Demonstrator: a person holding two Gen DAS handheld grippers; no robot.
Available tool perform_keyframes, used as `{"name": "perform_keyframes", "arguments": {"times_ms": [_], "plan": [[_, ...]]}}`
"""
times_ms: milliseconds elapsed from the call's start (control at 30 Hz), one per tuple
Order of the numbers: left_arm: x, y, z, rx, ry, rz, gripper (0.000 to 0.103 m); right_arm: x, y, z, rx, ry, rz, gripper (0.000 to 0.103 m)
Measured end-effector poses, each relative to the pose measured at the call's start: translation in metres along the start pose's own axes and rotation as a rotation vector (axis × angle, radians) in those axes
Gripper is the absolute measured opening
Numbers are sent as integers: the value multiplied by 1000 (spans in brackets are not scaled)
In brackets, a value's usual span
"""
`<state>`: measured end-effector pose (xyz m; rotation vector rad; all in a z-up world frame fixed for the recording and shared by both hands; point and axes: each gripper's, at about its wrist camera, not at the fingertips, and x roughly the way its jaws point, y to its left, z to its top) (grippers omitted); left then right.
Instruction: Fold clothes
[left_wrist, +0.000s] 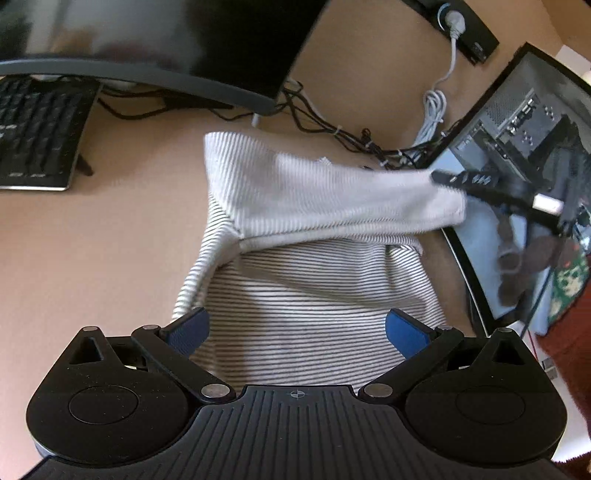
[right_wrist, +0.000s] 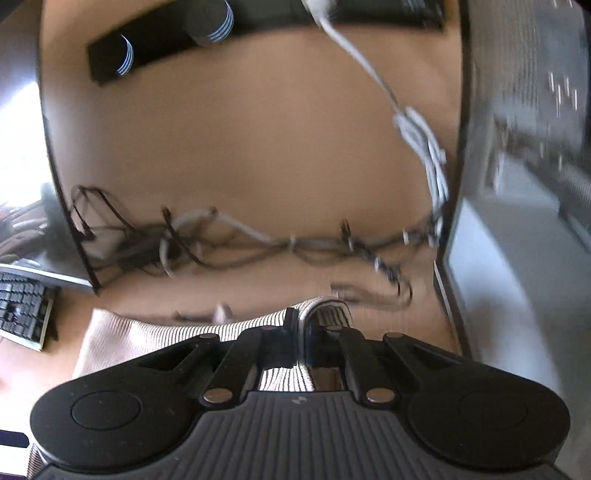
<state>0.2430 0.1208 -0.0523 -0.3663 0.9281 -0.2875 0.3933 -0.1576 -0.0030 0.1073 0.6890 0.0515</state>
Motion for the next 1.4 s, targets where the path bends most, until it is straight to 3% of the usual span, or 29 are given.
{"name": "perform_keyframes", "arguments": {"times_ms": [200, 300, 433, 500, 567, 733, 800, 833, 867, 900, 1000, 1133, 1300, 1400], "plan": [[16, -23, 17, 105, -19, 18, 103, 42, -6, -32, 11, 87, -21, 6], [32, -31, 41, 119, -57, -4, 103, 47, -10, -38, 25, 106, -21, 15], [54, -41, 73, 134, -107, -35, 103, 29, -7, -33, -29, 70, -41, 45], [72, -40, 85, 105, -92, -45, 103, 16, -5, -29, -54, 23, -13, 54], [89, -34, 90, 78, -63, -21, 103, 11, -4, -26, -63, 8, 17, 72], [105, -18, 87, 59, -55, 43, 103, 38, -17, -34, 40, 109, 33, 71], [102, -14, 85, 83, -63, 70, 103, 42, -22, -37, 98, 121, 51, 47], [102, -12, 85, 99, -63, 88, 103, 41, -20, -36, 98, 111, 55, 27], [99, -7, 85, 106, -68, 114, 103, 36, -14, -31, 61, 87, 46, 11], [96, 1, 87, 102, -79, 160, 103, 30, -7, -27, 24, 63, 36, 3], [93, 23, 96, 27, -109, 234, 103, 14, 4, -10, -27, -18, 56, 3], [76, 32, 101, -50, -146, 172, 103, -1, 14, 9, -61, -104, 90, 3], [76, 11, 93, -7, -138, 57, 103, 50, -10, -33, 43, 83, 12, 6], [84, 2, 89, 14, -122, 12, 103, 48, -16, -46, 64, 74, 1, 15]]}}
